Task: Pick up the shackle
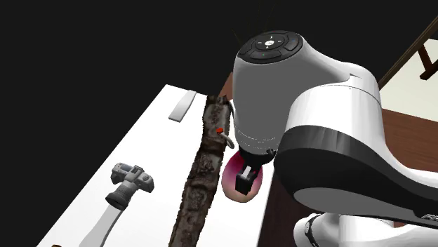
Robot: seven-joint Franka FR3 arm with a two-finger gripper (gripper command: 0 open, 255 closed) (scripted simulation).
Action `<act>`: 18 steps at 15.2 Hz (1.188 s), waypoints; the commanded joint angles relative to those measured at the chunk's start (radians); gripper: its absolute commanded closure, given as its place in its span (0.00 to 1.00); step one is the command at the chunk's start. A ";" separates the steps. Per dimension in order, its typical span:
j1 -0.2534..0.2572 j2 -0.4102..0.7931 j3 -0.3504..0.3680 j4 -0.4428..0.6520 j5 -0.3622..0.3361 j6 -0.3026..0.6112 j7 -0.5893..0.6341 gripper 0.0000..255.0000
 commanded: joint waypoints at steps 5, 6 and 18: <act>-0.043 0.083 -0.028 -0.029 -0.028 0.122 0.023 0.00; -0.054 0.105 -0.035 -0.034 -0.034 0.152 0.029 0.00; -0.174 0.426 -0.132 -0.008 -0.094 0.483 0.102 0.00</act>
